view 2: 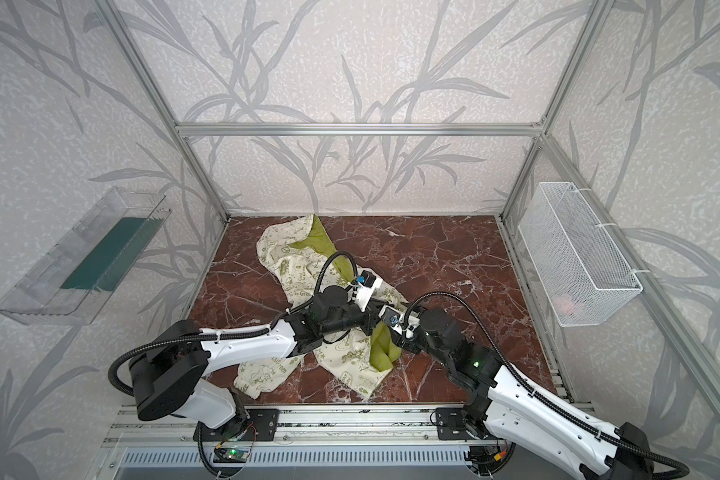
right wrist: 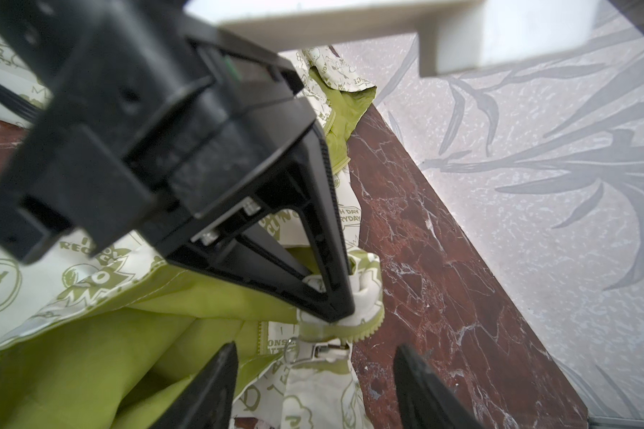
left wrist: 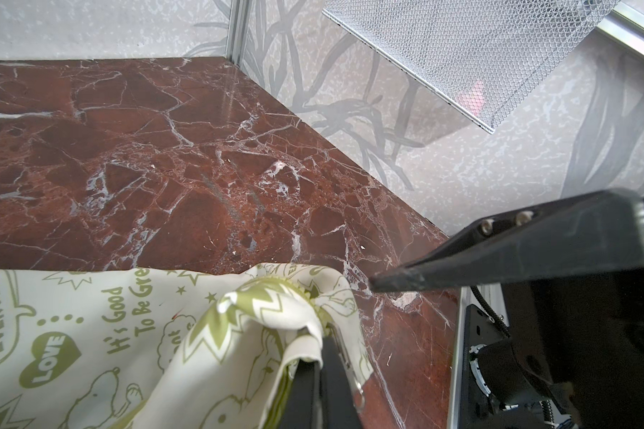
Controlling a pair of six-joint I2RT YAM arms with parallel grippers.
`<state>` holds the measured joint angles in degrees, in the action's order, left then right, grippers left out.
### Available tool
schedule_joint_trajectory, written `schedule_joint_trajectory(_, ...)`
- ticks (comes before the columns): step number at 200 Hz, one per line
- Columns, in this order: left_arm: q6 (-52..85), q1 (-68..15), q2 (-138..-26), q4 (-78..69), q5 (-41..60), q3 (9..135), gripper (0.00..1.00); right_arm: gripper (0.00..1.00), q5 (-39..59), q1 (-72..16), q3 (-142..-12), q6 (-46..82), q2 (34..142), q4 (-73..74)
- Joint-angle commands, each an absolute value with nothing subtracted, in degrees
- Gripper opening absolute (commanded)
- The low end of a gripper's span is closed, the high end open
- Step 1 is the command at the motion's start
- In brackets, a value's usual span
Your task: Zip up the jacket
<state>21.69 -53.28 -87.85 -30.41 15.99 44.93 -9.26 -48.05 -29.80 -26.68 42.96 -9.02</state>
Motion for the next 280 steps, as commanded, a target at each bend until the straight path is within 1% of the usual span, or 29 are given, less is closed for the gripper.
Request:
schedule_joint_trajectory(1, 22.2, -53.1, -86.6, -31.8, 15.4, 44.3, 0.0, 0.65, -10.6, -48.2, -29.1, -27.4, 44.3, -4.9)
schedule_joint_trajectory(36, 22.0, -53.0, -86.6, -31.6, 15.3, 44.5, 0.0, 0.64, -10.2, -48.3, -28.9, -27.3, 45.6, -3.9)
schedule_joint_trajectory(63, 22.0, -53.0, -86.5, -31.5, 15.4, 44.3, 0.0, 0.6, -10.5, -48.3, -28.9, -27.5, 45.4, -4.5)
schedule_joint_trajectory(85, 21.9, -53.0, -86.5, -31.6, 15.3, 44.3, 0.0, 0.56, -10.6, -48.2, -28.7, -27.5, 44.8, -5.2)
schedule_joint_trajectory(146, 22.0, -53.1, -86.7, -31.4, 15.1, 44.6, 0.0, 0.39, -9.8, -48.2, -28.7, -26.7, 43.4, -6.7)
schedule_joint_trajectory(188, 21.9, -53.1, -86.6, -31.2, 15.0, 44.6, 0.0, 0.32, -9.7, -48.2, -29.0, -26.8, 43.4, -7.6)
schedule_joint_trajectory(203, 21.9, -53.1, -86.6, -31.2, 14.9, 44.6, 0.0, 0.34, -9.7, -48.2, -29.1, -26.9, 43.5, -7.8)
schedule_joint_trajectory(224, 22.0, -53.1, -86.7, -31.2, 14.9, 44.6, 0.0, 0.46, -9.9, -48.1, -28.8, -27.1, 43.6, -7.8)
schedule_joint_trajectory(232, 21.9, -53.0, -86.6, -31.2, 14.9, 44.6, 0.0, 0.49, -10.1, -48.2, -28.6, -27.1, 43.8, -7.6)
schedule_joint_trajectory(254, 22.0, -53.1, -86.6, -31.2, 14.8, 44.6, 0.0, 0.51, -11.1, -48.2, -28.5, -27.3, 44.6, -6.8)
schedule_joint_trajectory(280, 21.9, -53.0, -86.5, -31.2, 14.7, 44.6, 0.0, 0.5, -11.3, -47.9, -28.9, -27.7, 45.8, -6.4)
